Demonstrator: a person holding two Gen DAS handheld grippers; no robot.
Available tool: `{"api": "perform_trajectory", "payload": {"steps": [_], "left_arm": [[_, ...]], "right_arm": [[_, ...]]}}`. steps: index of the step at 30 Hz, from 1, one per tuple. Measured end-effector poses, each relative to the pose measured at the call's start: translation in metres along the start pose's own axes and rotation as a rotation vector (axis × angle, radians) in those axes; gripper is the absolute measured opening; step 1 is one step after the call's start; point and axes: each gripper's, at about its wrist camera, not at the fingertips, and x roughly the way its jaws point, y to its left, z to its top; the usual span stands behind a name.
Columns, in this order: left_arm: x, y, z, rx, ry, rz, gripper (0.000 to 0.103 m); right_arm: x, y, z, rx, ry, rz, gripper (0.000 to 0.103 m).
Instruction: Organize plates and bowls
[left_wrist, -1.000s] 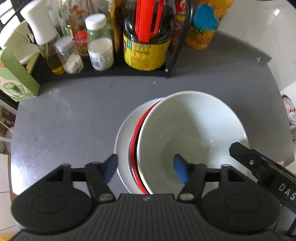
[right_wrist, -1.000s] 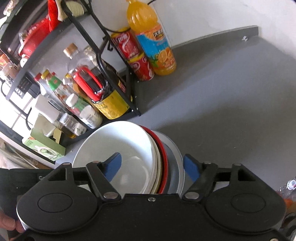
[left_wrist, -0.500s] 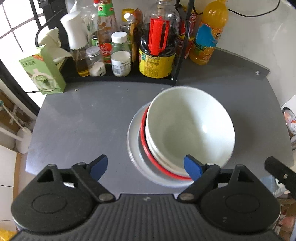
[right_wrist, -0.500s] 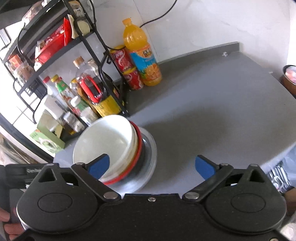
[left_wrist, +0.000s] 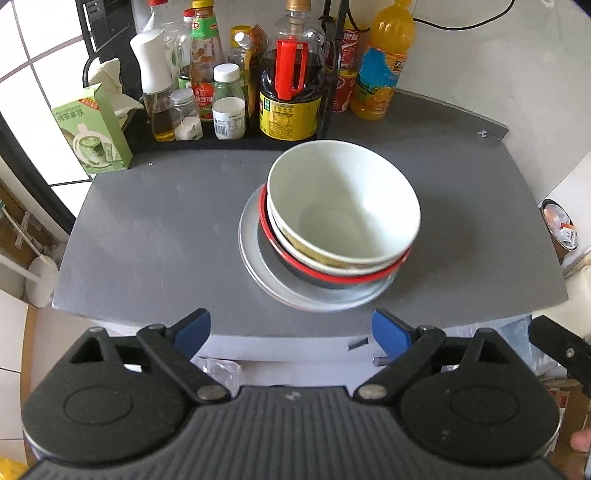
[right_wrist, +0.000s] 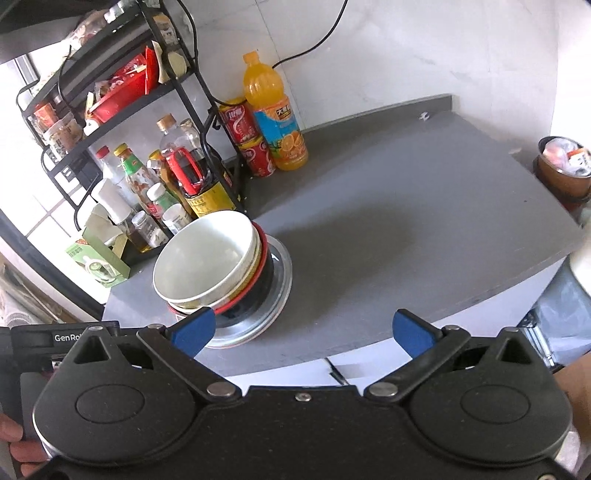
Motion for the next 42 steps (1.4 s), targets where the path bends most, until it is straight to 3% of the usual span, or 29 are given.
{"api": "perform_trajectory", "payload": {"steps": [9, 16, 23, 42], "left_arm": [[-0.028, -0.007, -0.02, 0.015, -0.065, -0.019, 0.094], [-0.055, -0.005, -0.033, 0.034, -0.144, -0.012, 0.103], [-0.072, 0.001, -0.042, 0.018, -0.166, -0.04, 0.103], [-0.108, -0.002, -0.073, 0.132, -0.232, -0.031, 0.103]], "right_arm": [[-0.037, -0.011, -0.008, -0.009, -0.06, -0.036, 0.103], [-0.063, -0.013, -0.014, -0.007, -0.095, -0.049, 0.103], [-0.084, -0.01, -0.025, -0.032, -0.129, -0.069, 0.103], [-0.116, -0.003, -0.05, -0.03, -0.136, -0.113, 0.103]]}}
